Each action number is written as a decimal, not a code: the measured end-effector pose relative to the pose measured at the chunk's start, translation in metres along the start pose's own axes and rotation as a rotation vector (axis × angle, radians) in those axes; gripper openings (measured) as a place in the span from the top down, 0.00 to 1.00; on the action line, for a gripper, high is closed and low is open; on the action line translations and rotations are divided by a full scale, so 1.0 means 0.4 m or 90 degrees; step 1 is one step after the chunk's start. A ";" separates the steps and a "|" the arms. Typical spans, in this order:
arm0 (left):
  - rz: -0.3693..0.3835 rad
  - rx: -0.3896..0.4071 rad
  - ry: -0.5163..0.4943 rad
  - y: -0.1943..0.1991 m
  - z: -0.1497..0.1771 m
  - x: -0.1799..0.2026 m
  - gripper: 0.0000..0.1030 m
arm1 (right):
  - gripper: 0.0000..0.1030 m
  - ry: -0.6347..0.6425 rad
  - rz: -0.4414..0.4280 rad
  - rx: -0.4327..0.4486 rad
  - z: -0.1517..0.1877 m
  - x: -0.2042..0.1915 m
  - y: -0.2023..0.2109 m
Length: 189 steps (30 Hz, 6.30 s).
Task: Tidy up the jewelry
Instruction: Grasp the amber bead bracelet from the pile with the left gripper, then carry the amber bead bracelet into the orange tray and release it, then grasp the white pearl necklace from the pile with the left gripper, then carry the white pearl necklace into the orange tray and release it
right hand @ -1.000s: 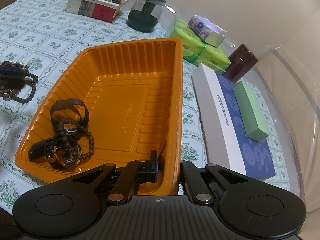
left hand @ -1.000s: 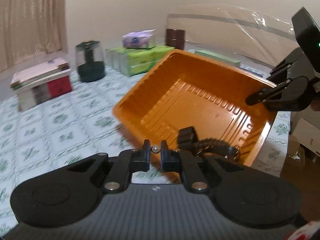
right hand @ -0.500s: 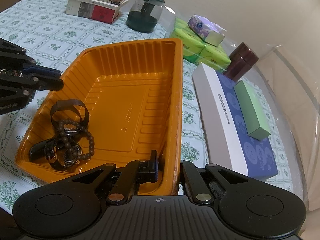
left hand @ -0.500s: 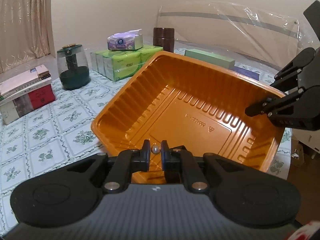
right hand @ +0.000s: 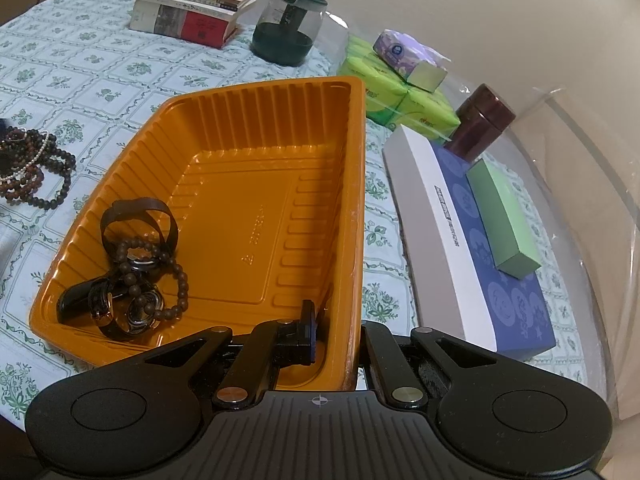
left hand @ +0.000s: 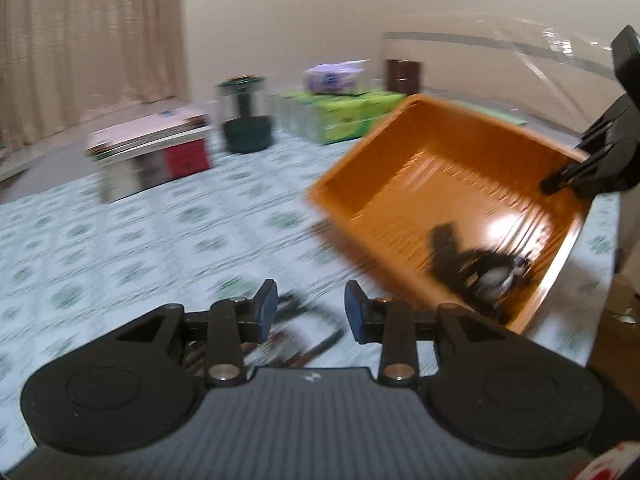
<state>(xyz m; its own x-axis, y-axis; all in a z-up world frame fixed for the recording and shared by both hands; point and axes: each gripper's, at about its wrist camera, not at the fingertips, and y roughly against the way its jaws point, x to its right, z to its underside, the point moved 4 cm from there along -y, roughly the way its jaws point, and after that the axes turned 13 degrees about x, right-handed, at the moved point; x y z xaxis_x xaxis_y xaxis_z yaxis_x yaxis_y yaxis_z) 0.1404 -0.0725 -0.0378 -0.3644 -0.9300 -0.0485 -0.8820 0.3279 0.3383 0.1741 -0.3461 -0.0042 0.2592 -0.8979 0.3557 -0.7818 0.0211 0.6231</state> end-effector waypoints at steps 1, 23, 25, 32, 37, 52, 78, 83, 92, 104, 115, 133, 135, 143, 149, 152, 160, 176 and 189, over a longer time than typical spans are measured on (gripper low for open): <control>-0.020 -0.007 0.001 0.021 0.017 -0.027 0.67 | 0.95 0.000 0.000 0.000 0.001 0.000 0.000; -0.096 -0.101 0.024 0.024 0.163 -0.205 0.89 | 0.95 0.006 0.004 -0.006 -0.003 -0.001 0.002; -0.095 -0.106 0.024 0.027 0.157 -0.208 0.96 | 0.95 0.006 0.004 -0.007 -0.002 0.000 0.001; -0.099 -0.084 0.026 0.074 0.094 -0.243 0.96 | 0.95 0.006 0.003 -0.006 -0.002 0.000 0.001; -0.098 -0.055 0.022 0.105 0.021 -0.266 0.96 | 0.95 0.006 0.003 -0.006 -0.003 0.000 0.001; -0.034 -0.010 0.021 0.108 -0.105 -0.207 0.96 | 0.95 0.006 0.004 -0.006 -0.005 0.002 0.000; 0.221 0.000 0.022 -0.159 -0.193 0.287 0.96 | 0.95 -0.008 -0.005 0.002 0.001 0.010 0.000; 0.229 -0.015 0.012 -0.176 -0.173 0.312 0.96 | 0.95 -0.010 -0.007 0.003 0.001 0.010 -0.002; 0.247 -0.021 0.014 -0.175 -0.168 0.323 0.69 | 0.95 -0.013 -0.007 0.000 0.003 0.013 -0.002; 0.057 -0.027 0.021 -0.012 -0.042 0.069 0.69 | 0.95 -0.015 -0.005 0.001 0.006 0.013 0.000; -0.110 -0.084 0.047 0.101 0.119 -0.165 0.69 | 0.95 -0.011 0.000 -0.004 0.006 0.010 0.000; -0.013 -0.113 -0.296 0.004 0.157 -0.070 0.76 | 0.95 -0.007 0.002 -0.009 0.004 0.008 0.000; -0.003 -0.116 -0.335 -0.006 0.163 -0.062 0.79 | 0.95 -0.007 0.002 -0.009 0.003 0.007 -0.002; 0.040 -0.134 -0.440 -0.032 0.189 -0.050 0.85 | 0.95 -0.007 0.002 -0.009 0.003 0.007 -0.002; 0.042 -0.137 -0.434 -0.029 0.165 -0.055 1.00 | 0.95 -0.007 0.002 -0.009 0.003 0.008 -0.002; 0.035 -0.115 -0.405 -0.012 0.129 -0.065 1.00 | 0.95 -0.007 0.002 -0.010 0.003 0.008 -0.002; 0.019 -0.058 -0.318 0.010 0.013 -0.114 1.00 | 0.95 -0.005 0.003 -0.009 0.007 0.006 -0.004; 0.093 -0.142 -0.286 -0.080 0.131 -0.064 0.92 | 0.95 -0.006 0.002 -0.011 0.006 0.005 -0.002; 0.104 -0.176 -0.426 -0.093 0.152 -0.034 0.98 | 0.95 -0.004 0.004 -0.012 0.006 0.009 -0.005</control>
<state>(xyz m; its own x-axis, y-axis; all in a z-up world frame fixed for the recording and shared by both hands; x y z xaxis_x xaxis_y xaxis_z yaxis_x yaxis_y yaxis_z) 0.1600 -0.0619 -0.1071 -0.6661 -0.5439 -0.5104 -0.7263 0.3172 0.6098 0.1752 -0.3506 -0.0057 0.2514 -0.9004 0.3550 -0.7724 0.0344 0.6342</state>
